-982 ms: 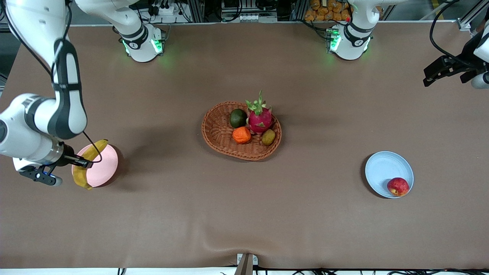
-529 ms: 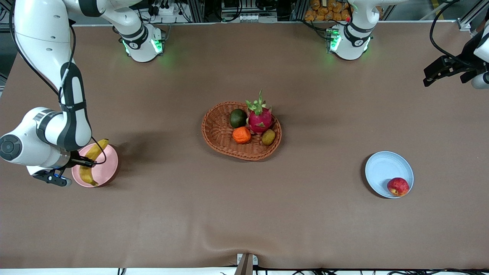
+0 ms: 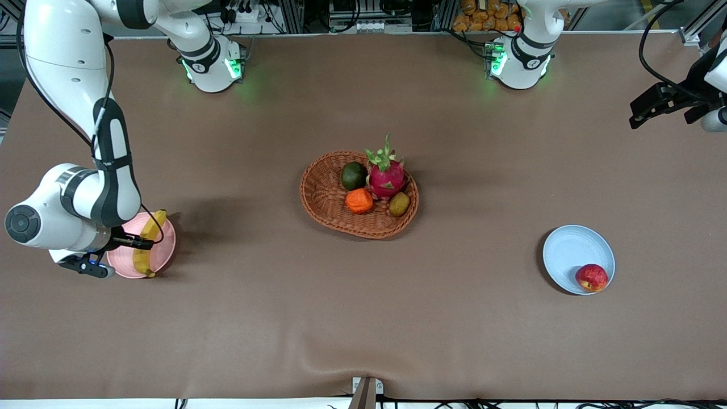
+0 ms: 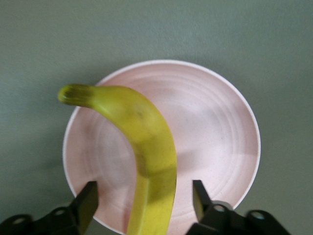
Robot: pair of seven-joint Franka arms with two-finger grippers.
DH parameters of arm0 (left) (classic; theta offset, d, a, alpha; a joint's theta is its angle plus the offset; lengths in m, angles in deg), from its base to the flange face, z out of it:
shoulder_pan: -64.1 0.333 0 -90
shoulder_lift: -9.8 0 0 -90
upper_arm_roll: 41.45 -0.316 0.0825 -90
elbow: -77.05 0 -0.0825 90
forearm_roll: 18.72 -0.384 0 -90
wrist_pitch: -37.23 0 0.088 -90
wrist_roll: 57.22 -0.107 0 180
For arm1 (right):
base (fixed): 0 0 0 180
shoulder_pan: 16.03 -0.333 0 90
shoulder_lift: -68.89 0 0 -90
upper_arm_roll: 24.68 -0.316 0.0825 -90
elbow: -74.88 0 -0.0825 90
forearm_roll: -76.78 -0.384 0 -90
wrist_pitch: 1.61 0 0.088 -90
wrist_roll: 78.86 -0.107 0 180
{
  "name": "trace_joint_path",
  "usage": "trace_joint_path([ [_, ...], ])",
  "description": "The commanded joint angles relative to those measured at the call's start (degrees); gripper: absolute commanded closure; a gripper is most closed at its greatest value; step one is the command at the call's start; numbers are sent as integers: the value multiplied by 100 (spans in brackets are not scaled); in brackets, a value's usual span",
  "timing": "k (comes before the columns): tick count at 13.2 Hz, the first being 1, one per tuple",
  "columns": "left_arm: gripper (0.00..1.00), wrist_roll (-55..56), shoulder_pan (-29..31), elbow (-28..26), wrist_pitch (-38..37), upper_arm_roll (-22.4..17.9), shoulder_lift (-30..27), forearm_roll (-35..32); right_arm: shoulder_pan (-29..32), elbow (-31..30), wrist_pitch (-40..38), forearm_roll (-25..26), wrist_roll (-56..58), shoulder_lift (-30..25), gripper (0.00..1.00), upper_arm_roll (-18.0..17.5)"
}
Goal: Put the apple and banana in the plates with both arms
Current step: 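Lower the banana onto the pink plate and open the right gripper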
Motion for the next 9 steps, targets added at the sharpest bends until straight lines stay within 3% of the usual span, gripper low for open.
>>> trace_joint_path([
  [1, 0, -125, 2, 79, -54, -26, 17, 109, 31, 33, -230, -77, 126, -523, 0, -42],
  [6, 0, -186, 2, 97, -54, -26, 0, 109, -65, 200, -729, 54, 118, -1648, 0, -50],
  [9, 0, -187, 2, 97, -54, -26, -18, 109, -311, 516, -1406, 607, 109, -2132, 0, -50],
])
